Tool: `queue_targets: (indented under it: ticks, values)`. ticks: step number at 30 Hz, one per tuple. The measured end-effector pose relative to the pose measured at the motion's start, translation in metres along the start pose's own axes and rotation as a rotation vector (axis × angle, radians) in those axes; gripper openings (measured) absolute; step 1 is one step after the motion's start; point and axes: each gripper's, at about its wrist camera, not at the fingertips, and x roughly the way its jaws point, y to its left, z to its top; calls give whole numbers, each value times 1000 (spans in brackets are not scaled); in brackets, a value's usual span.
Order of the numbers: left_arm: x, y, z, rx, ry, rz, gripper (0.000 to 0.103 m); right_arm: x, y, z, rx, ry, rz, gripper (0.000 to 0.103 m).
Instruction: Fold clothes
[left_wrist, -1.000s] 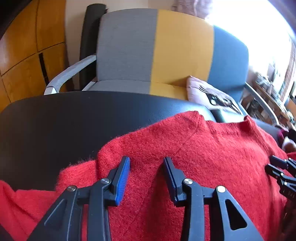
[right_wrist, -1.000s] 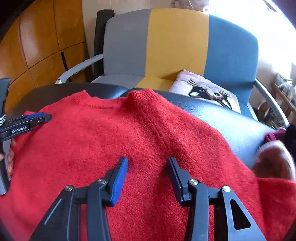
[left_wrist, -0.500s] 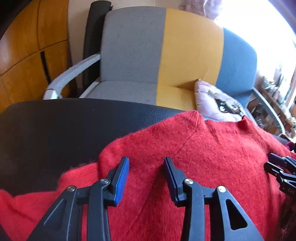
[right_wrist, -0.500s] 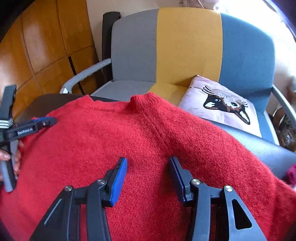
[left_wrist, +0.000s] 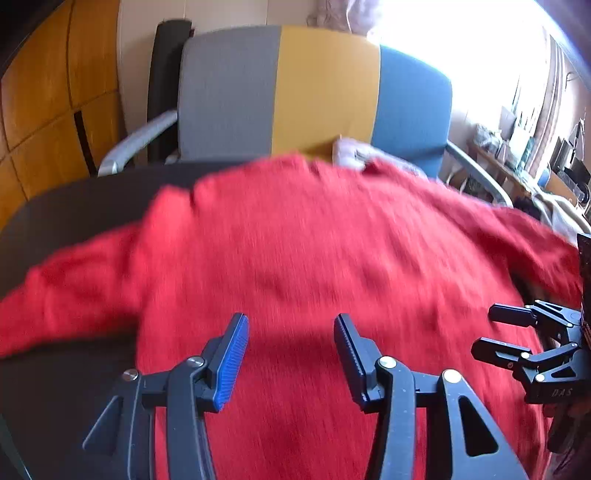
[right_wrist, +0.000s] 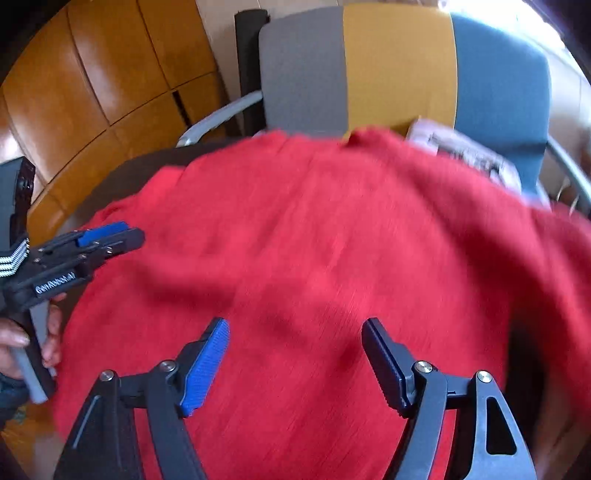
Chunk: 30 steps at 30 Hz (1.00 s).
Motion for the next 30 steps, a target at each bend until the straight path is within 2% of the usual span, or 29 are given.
queue_targets:
  ticks: [4,10,14,17,21,24,26,27,29,30]
  values:
    - [-12,6,-43,-21,26,16,49,-19,10,-35,-8,-33,-49,70]
    - [-41,15,-95,-9,-66,17,51,-39,15,-73,-52,-62,-108,70]
    - [-51,15,-107,-24,-96,34,51,-50,17,-92,-66,-83,-101,70]
    - [-50,18,-101,-49,-80,40,51,-52,15,-94,-42,-79,-79,70]
    - [-48,13,-79,-53,-18,54,49,-56,3,-92,47,-71,8,71]
    - [-47,-4,-63,-2,-33,36,49,-59,-10,-92,142,-78,102,71]
    - [-34,-14,-60,33,4,39,50,-60,-20,-93,199,-85,166,71]
    - [-26,-18,-61,43,18,48,52,-61,-27,-94,231,-92,203,71]
    - [-20,-23,-61,50,-18,81,62,-63,-35,-95,287,-119,266,74]
    - [-19,-22,-61,36,-24,87,63,-64,-38,-97,309,-136,295,76]
